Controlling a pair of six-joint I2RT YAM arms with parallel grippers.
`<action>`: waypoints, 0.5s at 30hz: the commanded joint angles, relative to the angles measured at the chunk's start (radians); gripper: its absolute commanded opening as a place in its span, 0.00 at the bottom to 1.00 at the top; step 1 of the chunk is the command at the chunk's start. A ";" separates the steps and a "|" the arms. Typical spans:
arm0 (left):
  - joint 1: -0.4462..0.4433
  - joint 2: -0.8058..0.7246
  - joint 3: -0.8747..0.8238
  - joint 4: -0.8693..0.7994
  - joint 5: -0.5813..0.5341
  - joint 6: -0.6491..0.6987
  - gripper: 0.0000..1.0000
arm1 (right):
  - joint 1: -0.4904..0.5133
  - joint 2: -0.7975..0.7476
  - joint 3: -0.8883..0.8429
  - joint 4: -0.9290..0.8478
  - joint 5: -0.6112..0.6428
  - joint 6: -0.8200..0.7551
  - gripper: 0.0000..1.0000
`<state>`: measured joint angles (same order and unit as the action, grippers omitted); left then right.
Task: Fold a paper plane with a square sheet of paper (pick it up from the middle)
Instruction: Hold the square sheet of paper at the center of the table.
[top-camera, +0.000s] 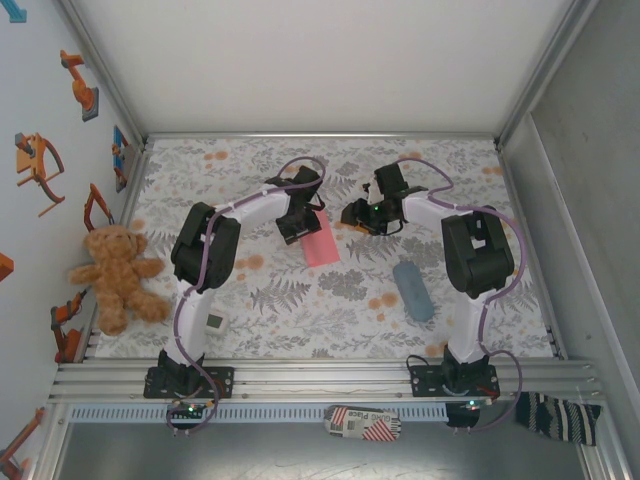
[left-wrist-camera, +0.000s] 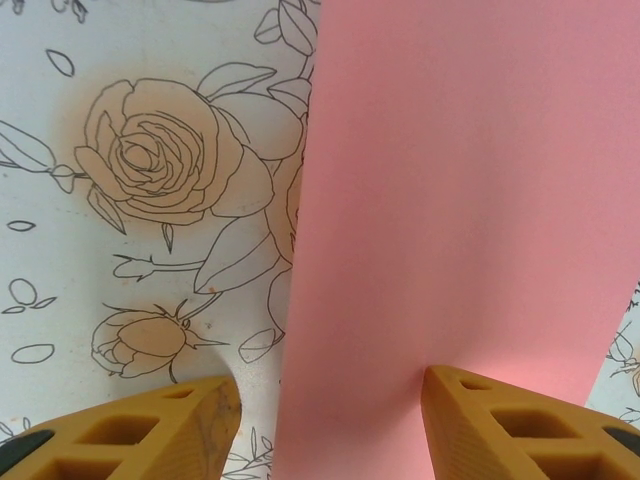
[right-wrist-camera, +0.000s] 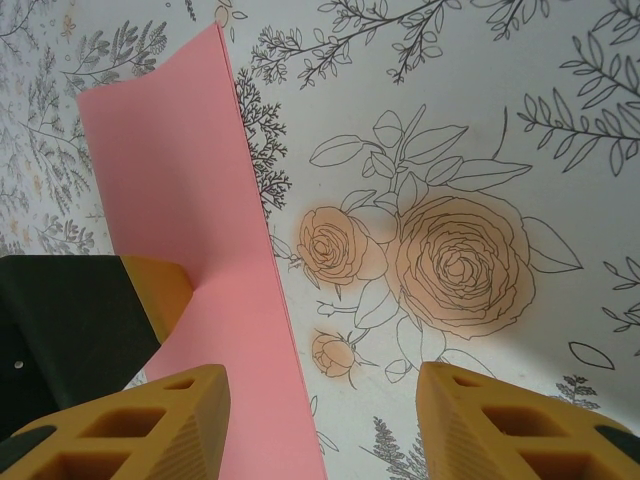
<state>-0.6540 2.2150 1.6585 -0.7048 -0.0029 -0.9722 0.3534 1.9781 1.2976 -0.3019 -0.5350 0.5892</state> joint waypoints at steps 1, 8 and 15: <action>-0.009 0.238 -0.100 -0.041 0.056 -0.006 0.56 | -0.008 0.013 0.013 -0.010 -0.017 -0.011 0.51; -0.009 0.238 -0.097 -0.042 0.057 0.001 0.56 | -0.008 0.013 0.010 -0.005 -0.021 -0.012 0.51; -0.009 0.239 -0.096 -0.045 0.055 0.005 0.56 | -0.007 0.013 -0.011 0.064 -0.115 -0.020 0.34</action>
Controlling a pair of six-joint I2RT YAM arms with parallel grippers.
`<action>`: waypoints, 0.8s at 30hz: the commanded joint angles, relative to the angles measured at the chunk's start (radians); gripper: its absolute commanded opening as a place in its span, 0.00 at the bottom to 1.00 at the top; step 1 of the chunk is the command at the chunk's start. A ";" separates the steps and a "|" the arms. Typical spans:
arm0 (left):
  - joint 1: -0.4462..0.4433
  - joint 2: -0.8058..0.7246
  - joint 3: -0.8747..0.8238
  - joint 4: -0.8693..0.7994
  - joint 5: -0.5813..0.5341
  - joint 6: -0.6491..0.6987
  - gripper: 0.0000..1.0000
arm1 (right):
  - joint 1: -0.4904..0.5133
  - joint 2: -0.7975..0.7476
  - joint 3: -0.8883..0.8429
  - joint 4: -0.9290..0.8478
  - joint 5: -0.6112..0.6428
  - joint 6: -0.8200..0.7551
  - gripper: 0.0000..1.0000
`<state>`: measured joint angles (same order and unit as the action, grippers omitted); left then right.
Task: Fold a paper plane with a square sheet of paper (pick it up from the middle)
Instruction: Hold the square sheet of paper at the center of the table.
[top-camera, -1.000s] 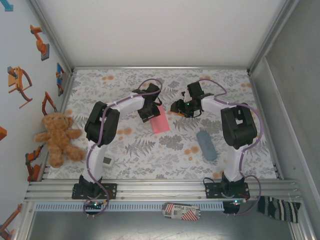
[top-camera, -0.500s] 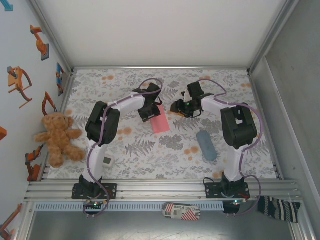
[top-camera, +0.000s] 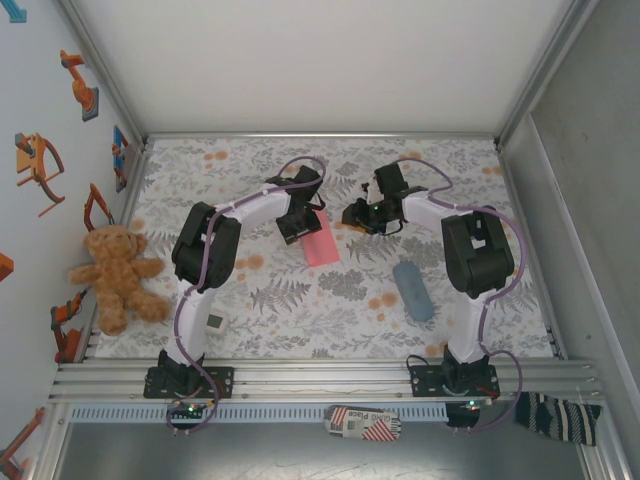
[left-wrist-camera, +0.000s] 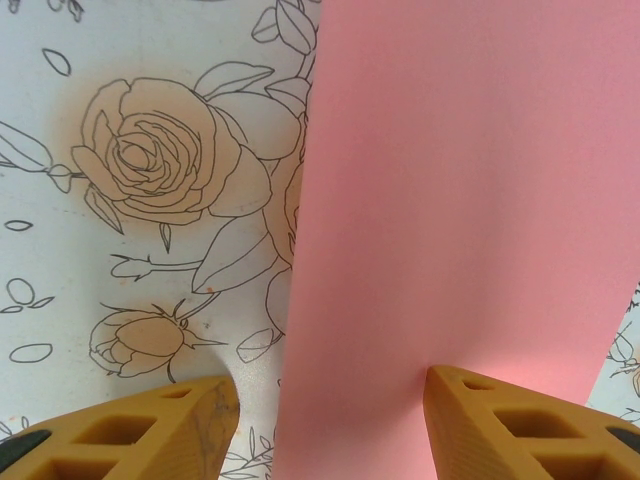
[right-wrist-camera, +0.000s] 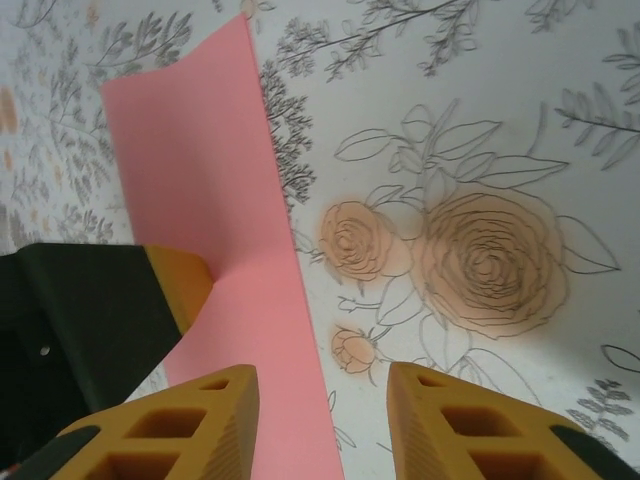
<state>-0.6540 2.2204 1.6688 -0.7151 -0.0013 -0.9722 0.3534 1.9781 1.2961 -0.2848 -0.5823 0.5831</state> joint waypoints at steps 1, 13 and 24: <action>-0.009 0.233 -0.106 -0.036 0.051 0.005 0.56 | -0.005 0.017 -0.012 0.059 -0.088 -0.012 0.31; -0.009 0.235 -0.102 -0.039 0.054 0.018 0.57 | 0.033 0.095 0.030 0.085 -0.177 0.010 0.12; -0.008 0.234 -0.103 -0.040 0.056 0.031 0.57 | 0.068 0.160 0.093 0.028 -0.169 -0.006 0.05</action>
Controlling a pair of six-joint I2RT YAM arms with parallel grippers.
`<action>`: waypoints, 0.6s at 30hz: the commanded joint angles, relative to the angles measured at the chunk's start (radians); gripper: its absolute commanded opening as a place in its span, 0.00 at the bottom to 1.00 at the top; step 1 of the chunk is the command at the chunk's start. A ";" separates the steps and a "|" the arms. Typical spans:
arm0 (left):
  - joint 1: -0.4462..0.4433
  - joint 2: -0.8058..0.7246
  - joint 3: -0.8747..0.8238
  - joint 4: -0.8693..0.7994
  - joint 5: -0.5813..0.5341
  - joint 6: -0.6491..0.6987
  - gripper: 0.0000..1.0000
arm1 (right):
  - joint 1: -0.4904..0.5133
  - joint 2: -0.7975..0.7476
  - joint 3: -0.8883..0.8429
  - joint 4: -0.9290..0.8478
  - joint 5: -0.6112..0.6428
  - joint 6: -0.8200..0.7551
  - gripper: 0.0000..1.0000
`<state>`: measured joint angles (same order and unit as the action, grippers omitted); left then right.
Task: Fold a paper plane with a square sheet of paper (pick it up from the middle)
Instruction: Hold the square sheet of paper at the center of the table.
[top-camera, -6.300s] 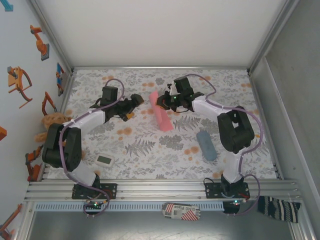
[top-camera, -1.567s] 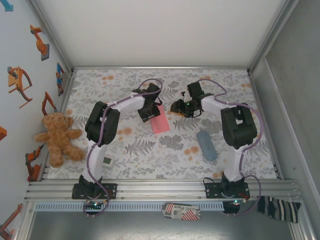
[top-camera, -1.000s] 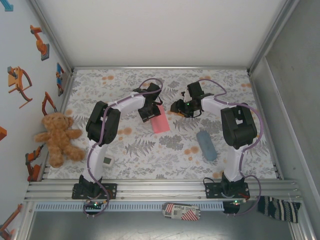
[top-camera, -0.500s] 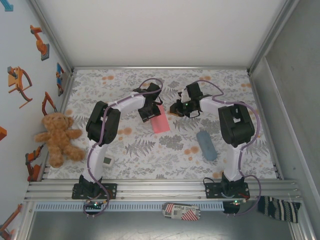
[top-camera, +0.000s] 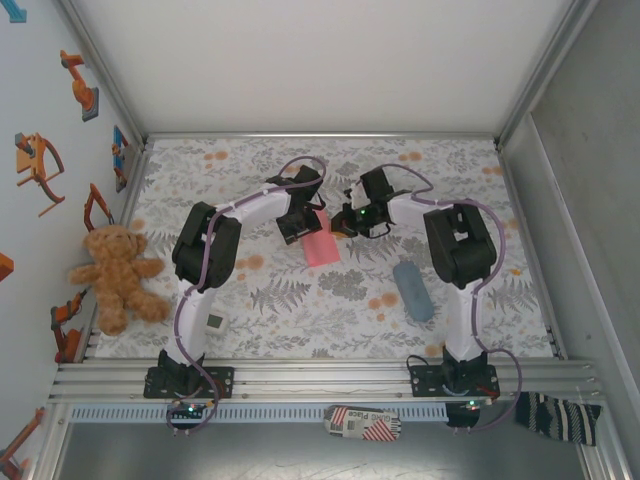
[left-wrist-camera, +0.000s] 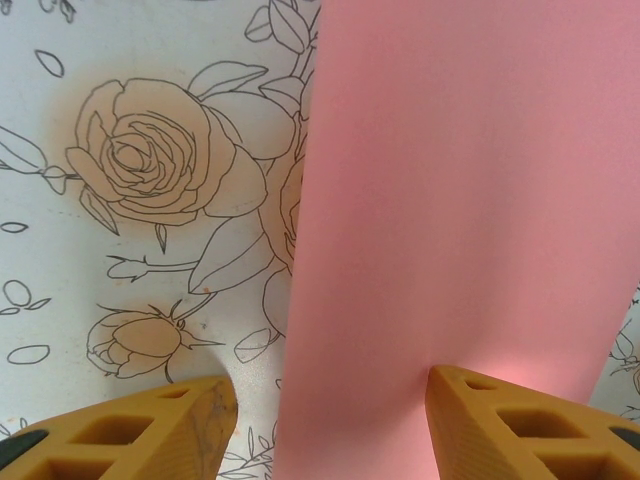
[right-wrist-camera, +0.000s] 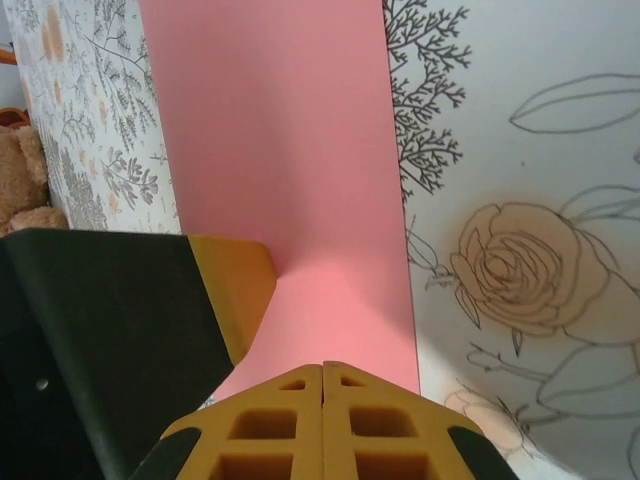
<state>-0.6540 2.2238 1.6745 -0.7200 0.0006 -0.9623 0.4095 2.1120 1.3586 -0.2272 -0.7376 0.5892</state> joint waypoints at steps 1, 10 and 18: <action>-0.008 0.231 -0.109 -0.035 0.053 0.022 0.57 | 0.014 0.032 0.035 -0.030 -0.013 -0.012 0.04; -0.009 0.231 -0.110 -0.035 0.054 0.026 0.57 | 0.022 0.070 0.053 -0.066 -0.020 -0.039 0.01; -0.005 0.232 -0.111 -0.035 0.063 0.025 0.57 | 0.023 0.097 0.023 -0.123 0.058 -0.070 0.00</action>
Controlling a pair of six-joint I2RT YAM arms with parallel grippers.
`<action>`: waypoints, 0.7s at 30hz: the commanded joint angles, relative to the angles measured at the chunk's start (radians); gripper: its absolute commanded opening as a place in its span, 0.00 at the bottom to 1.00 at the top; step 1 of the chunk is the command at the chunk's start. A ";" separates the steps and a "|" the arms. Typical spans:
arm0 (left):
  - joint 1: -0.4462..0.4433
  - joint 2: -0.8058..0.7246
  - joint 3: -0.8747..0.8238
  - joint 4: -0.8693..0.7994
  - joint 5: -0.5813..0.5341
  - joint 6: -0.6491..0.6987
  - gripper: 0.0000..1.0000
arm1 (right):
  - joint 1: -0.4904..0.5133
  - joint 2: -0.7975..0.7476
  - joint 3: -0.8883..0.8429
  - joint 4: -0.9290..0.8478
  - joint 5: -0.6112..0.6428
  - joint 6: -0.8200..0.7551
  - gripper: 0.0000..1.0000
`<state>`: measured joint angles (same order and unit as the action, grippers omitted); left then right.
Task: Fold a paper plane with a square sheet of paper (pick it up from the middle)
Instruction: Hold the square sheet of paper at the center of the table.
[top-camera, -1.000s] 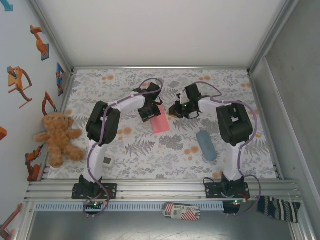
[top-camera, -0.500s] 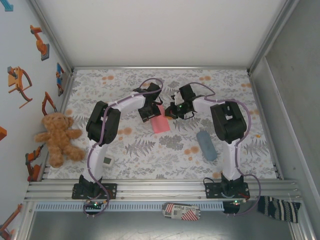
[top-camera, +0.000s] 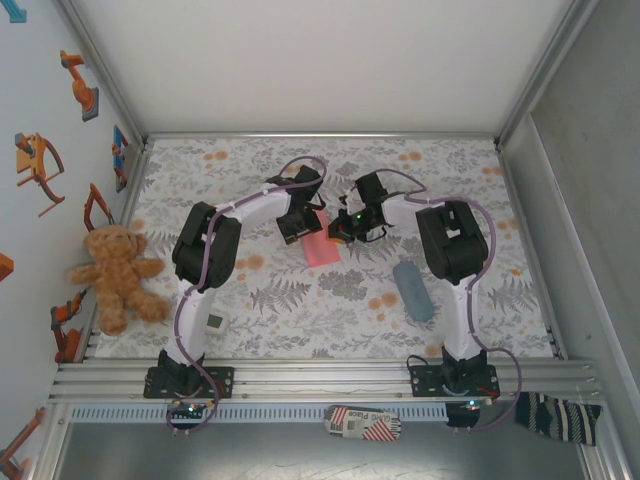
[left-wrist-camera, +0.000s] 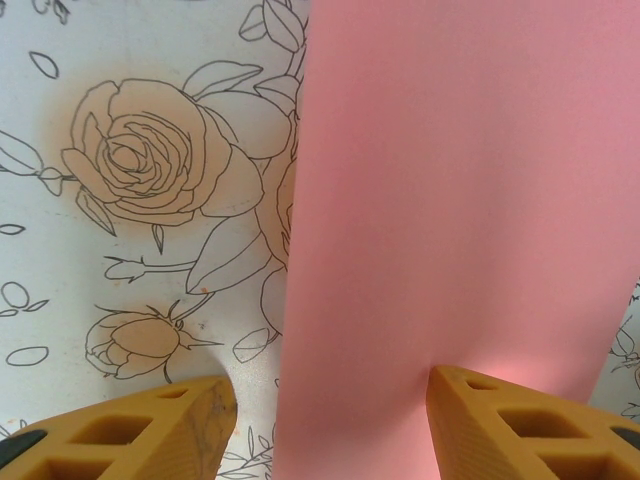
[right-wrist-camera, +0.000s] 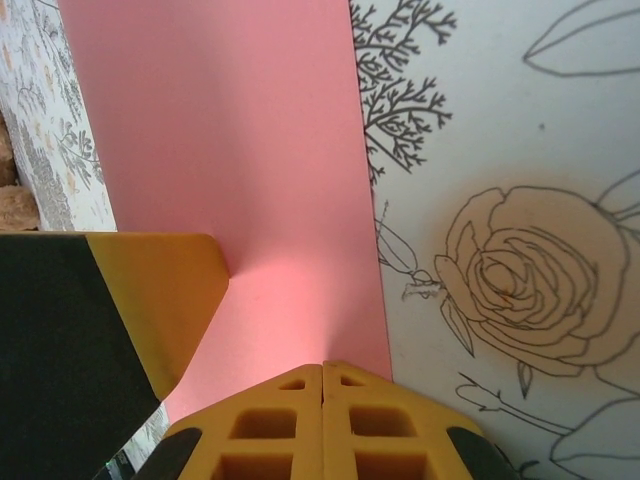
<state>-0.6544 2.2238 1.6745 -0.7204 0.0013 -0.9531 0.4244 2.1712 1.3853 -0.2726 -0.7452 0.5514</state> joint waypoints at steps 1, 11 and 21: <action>-0.003 0.231 -0.108 -0.035 0.068 0.018 0.57 | 0.005 0.040 -0.007 -0.083 0.076 -0.035 0.00; 0.042 0.043 -0.086 -0.045 0.123 0.077 0.68 | 0.007 0.050 -0.054 -0.111 0.145 -0.010 0.00; 0.096 -0.261 -0.159 0.078 0.161 0.077 0.78 | 0.031 0.004 -0.152 -0.026 0.162 0.141 0.00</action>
<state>-0.5747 2.0750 1.5379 -0.6510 0.1520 -0.8925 0.4316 2.1365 1.3094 -0.1867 -0.7174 0.6319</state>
